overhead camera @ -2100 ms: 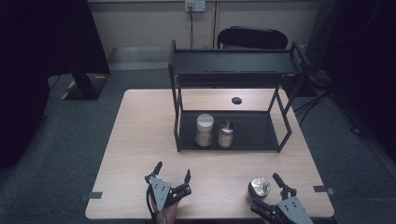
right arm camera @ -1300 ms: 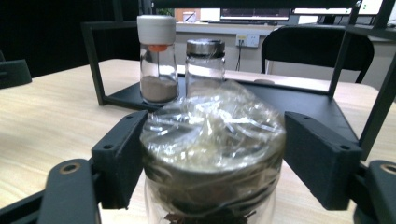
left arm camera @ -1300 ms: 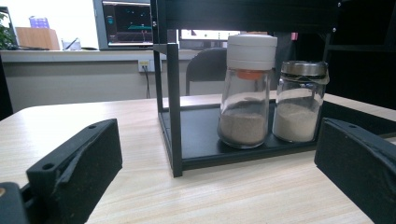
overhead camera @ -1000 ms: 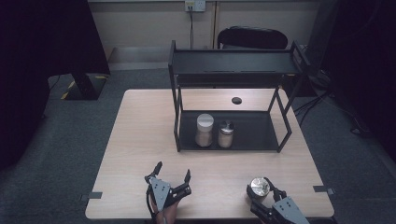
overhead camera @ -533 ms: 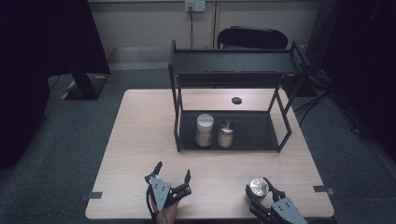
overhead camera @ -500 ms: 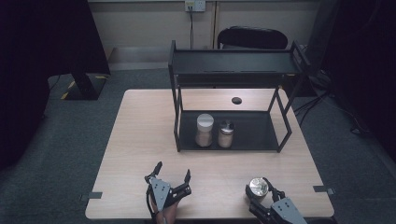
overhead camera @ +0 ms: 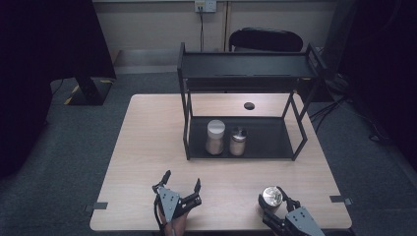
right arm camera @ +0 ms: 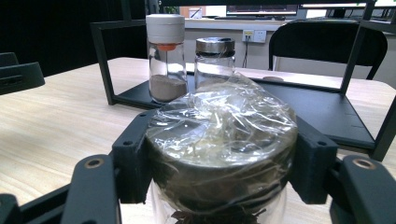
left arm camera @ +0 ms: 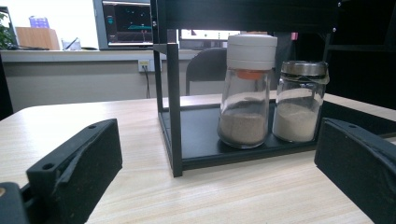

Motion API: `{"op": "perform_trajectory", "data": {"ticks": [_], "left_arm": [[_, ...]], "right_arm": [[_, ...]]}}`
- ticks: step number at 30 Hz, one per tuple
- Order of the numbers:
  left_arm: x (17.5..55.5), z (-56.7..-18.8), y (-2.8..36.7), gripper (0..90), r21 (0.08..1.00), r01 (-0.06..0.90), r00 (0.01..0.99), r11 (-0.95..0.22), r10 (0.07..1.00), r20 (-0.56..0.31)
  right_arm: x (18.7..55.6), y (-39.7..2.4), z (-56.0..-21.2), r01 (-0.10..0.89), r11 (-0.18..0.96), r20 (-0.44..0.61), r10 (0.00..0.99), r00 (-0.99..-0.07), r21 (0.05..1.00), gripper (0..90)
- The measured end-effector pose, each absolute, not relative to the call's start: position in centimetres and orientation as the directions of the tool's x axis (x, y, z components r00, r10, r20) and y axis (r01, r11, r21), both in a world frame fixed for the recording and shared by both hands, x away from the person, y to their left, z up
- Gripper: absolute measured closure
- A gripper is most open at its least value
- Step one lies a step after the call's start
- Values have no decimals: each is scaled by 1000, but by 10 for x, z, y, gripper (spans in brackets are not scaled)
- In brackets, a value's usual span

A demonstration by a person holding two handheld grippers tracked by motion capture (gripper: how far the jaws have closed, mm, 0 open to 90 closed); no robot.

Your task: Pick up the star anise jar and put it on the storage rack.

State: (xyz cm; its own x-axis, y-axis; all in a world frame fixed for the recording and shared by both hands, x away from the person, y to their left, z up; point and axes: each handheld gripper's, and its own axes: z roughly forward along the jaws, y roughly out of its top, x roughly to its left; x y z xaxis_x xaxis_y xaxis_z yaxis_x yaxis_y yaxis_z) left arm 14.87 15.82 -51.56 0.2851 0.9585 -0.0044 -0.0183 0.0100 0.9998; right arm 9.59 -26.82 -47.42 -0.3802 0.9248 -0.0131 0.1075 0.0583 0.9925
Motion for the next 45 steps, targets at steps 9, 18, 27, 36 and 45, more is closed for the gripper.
{"op": "perform_trajectory", "data": {"ticks": [9, 18, 27, 36, 45], "left_arm": [[149, -516, 158, 3, 1000, -18, 284, 10, 959, -4], [149, -516, 158, 3, 1000, -18, 285, 10, 959, -4], [149, -516, 158, 3, 1000, -18, 285, 10, 959, -4], [149, -516, 158, 3, 1000, -18, 285, 10, 959, -4], [149, -516, 158, 3, 1000, -18, 285, 10, 959, -4]], "right_arm": [[95, -269, -471, 102, 62, -18, 924, -381, 993, 348], [96, -268, -469, 102, 61, -18, 926, -378, 993, 348], [96, -269, -465, 99, 58, -19, 933, -360, 993, 349], [96, -271, -459, 71, 65, -37, 938, -345, 995, 349], [104, -272, -452, 81, 70, -37, 936, -351, 994, 349]]}}
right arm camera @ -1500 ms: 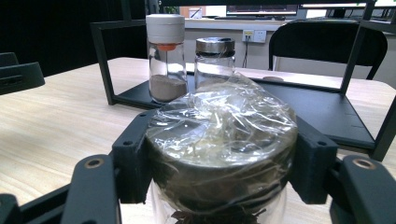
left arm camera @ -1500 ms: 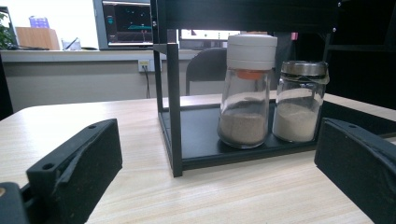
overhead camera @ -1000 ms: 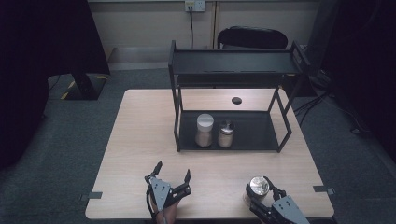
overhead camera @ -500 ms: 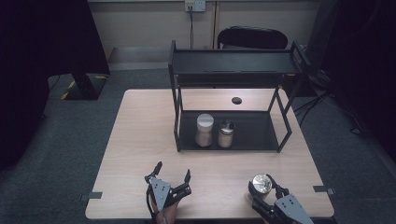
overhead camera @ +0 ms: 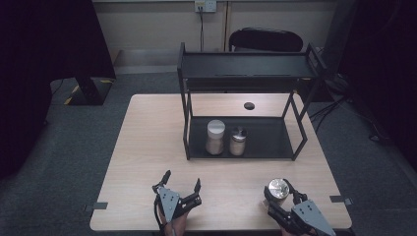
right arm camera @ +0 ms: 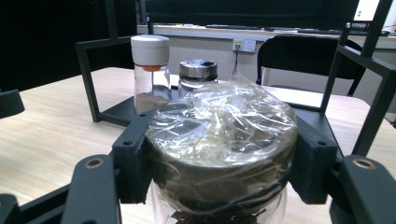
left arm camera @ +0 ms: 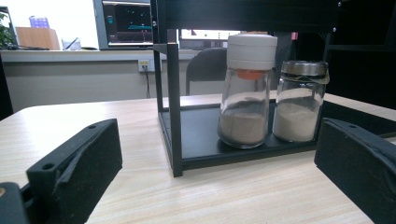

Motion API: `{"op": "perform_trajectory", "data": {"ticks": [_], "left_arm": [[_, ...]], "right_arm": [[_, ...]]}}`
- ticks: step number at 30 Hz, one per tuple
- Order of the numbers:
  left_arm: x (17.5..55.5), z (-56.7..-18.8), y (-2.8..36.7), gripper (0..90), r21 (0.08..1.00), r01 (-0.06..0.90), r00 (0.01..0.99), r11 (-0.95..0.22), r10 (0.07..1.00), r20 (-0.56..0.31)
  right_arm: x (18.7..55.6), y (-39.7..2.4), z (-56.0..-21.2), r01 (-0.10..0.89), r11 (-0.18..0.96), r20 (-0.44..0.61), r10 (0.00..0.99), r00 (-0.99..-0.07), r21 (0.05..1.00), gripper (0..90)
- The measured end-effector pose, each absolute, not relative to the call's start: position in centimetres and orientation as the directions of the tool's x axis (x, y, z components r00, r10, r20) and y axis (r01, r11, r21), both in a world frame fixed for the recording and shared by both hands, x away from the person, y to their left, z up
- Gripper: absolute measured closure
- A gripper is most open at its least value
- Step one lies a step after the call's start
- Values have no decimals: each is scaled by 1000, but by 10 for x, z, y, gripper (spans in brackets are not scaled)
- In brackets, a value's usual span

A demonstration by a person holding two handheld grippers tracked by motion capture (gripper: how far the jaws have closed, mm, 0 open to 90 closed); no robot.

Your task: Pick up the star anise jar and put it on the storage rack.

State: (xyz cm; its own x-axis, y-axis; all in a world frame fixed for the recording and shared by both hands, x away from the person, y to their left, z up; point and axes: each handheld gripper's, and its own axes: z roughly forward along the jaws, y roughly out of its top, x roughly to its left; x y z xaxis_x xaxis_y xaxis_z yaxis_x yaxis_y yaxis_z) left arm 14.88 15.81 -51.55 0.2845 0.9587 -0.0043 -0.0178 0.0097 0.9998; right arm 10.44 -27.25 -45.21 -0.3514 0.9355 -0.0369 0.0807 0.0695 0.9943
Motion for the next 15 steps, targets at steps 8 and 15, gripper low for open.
{"op": "perform_trajectory", "data": {"ticks": [8, 15], "left_arm": [[149, -516, 158, 3, 1000, -18, 284, 10, 959, -4], [149, -516, 158, 3, 1000, -18, 285, 10, 959, -4]], "right_arm": [[114, -270, -445, 75, 81, -47, 928, -371, 994, 349], [124, -269, -439, 70, 88, -55, 923, -381, 994, 349]]}}
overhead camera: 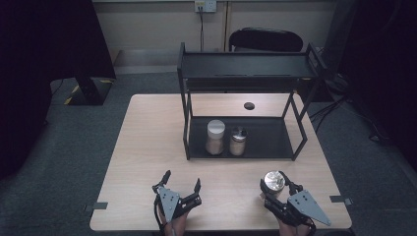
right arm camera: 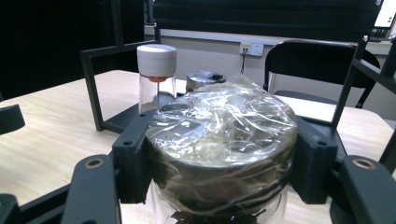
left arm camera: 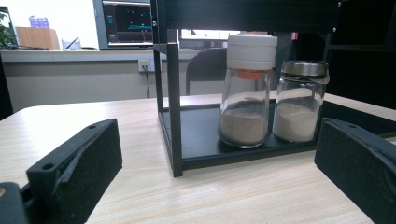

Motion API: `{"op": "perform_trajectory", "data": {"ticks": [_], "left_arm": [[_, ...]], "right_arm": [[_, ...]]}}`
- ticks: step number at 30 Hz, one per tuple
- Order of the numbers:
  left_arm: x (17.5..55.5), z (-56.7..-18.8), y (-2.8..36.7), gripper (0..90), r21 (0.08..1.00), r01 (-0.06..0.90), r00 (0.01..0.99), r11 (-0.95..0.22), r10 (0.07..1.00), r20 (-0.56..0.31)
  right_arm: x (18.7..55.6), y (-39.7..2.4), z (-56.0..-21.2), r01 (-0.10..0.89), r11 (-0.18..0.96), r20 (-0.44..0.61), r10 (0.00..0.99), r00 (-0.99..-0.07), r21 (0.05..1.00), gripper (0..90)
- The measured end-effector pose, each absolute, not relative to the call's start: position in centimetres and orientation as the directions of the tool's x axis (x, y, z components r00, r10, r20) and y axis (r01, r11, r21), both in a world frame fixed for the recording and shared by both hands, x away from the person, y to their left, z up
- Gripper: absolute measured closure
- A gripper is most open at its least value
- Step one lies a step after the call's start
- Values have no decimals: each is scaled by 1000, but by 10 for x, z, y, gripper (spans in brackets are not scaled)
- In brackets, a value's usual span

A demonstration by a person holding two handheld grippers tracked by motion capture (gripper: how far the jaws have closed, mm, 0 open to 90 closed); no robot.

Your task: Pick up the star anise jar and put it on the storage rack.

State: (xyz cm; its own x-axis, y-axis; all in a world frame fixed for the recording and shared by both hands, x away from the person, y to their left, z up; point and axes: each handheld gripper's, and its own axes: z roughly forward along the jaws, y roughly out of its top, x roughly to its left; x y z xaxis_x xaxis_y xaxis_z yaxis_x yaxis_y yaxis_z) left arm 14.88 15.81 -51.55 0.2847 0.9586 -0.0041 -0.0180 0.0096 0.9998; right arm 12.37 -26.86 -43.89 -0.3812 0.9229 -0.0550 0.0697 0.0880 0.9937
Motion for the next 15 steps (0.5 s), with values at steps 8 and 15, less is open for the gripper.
{"op": "perform_trajectory", "data": {"ticks": [8, 15], "left_arm": [[149, -516, 158, 3, 1000, -18, 285, 10, 959, -4], [149, -515, 158, 3, 1000, -17, 285, 10, 958, -4]], "right_arm": [[136, -267, -433, 65, 97, -64, 919, -389, 993, 349], [145, -267, -427, 56, 93, -64, 920, -387, 994, 349]]}}
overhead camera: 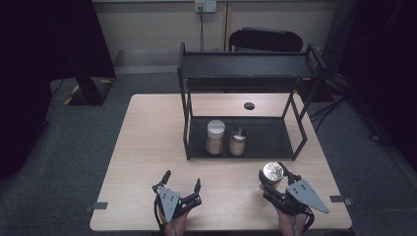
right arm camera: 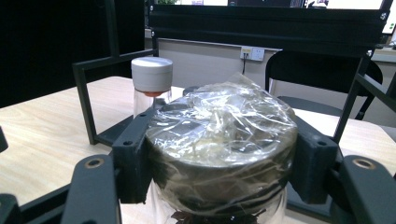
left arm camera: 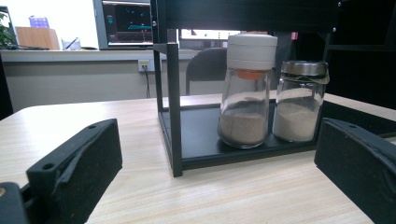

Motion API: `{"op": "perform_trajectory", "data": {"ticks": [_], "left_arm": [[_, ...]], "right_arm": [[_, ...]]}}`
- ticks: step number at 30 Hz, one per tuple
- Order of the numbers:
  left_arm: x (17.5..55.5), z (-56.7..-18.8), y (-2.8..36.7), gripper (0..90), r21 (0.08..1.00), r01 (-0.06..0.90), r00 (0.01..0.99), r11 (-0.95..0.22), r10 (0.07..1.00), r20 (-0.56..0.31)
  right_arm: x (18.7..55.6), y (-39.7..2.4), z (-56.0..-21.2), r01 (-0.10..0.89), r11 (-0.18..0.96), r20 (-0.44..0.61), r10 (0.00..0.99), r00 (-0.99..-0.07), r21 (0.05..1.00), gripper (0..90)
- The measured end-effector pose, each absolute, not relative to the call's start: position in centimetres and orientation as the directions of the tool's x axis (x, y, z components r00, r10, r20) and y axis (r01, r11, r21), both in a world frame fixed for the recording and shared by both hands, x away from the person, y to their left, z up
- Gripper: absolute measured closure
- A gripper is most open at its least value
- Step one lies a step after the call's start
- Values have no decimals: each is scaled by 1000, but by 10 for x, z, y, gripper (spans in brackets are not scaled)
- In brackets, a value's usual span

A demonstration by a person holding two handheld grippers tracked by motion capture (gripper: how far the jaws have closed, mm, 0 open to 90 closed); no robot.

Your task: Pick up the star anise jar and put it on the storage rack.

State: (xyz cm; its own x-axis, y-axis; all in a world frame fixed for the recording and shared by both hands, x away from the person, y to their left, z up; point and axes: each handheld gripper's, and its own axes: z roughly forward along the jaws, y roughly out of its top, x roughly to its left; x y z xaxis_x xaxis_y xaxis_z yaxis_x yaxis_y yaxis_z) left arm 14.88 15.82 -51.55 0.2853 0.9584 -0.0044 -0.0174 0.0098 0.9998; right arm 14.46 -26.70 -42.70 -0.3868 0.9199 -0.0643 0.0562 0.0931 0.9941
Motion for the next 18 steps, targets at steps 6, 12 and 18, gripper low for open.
{"op": "perform_trajectory", "data": {"ticks": [6, 12, 18], "left_arm": [[149, -515, 158, 3, 1000, -17, 285, 10, 958, -5], [149, -515, 158, 3, 1000, -18, 285, 10, 959, -4], [149, -516, 158, 3, 1000, -18, 284, 10, 959, -4]], "right_arm": [[152, -265, -423, 51, 90, -63, 920, -386, 995, 349], [158, -266, -418, 54, 81, -55, 925, -376, 995, 349], [163, -267, -416, 53, 71, -47, 927, -372, 996, 349]]}}
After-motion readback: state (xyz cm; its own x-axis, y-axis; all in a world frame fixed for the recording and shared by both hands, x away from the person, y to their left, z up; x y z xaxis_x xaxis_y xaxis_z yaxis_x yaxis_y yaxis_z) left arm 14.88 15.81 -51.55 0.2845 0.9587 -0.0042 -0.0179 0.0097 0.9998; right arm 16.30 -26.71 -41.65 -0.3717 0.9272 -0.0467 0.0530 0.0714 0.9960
